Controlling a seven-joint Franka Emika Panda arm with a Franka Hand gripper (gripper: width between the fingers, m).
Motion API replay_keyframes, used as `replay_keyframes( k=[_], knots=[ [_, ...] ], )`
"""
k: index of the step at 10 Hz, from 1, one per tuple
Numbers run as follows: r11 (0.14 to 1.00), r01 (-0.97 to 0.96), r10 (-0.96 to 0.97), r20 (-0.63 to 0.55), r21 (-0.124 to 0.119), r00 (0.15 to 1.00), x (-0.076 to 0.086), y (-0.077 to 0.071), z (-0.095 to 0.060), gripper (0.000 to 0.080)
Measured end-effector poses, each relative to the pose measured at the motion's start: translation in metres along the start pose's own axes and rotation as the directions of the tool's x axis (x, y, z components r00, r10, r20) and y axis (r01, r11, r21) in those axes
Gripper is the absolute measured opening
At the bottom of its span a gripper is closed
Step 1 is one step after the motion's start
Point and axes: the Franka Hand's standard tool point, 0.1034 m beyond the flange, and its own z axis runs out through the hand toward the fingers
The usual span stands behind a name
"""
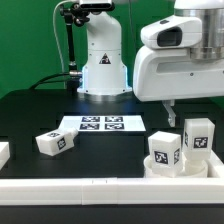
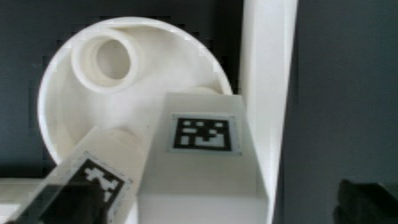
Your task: Assemble stool
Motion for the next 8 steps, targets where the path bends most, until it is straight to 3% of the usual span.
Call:
replay_keyframes(
  k=[2, 4, 5, 6, 8],
  knots=[
    [1.000, 0.009, -0.009, -0.017, 0.000, 1.000, 0.0028, 0.0007, 0.0007, 0.0649],
    [1.000, 0.012, -0.012, -0.026, -0.001, 1.000, 0.0041, 0.0021, 0.0019, 0.0389],
    [1.000, 0.012, -0.012, -0.026, -0.001, 1.000, 0.0042, 0.0022, 0.0018, 0.0389],
    [1.000, 0.011, -0.012, -0.026, -0.001, 1.000, 0.0042, 0.0022, 0.0018, 0.0334],
    [1.000, -0.005, 0.005, -0.026, 0.000, 1.000, 0.0042, 0.0021, 0.0019, 0.0334]
  ],
)
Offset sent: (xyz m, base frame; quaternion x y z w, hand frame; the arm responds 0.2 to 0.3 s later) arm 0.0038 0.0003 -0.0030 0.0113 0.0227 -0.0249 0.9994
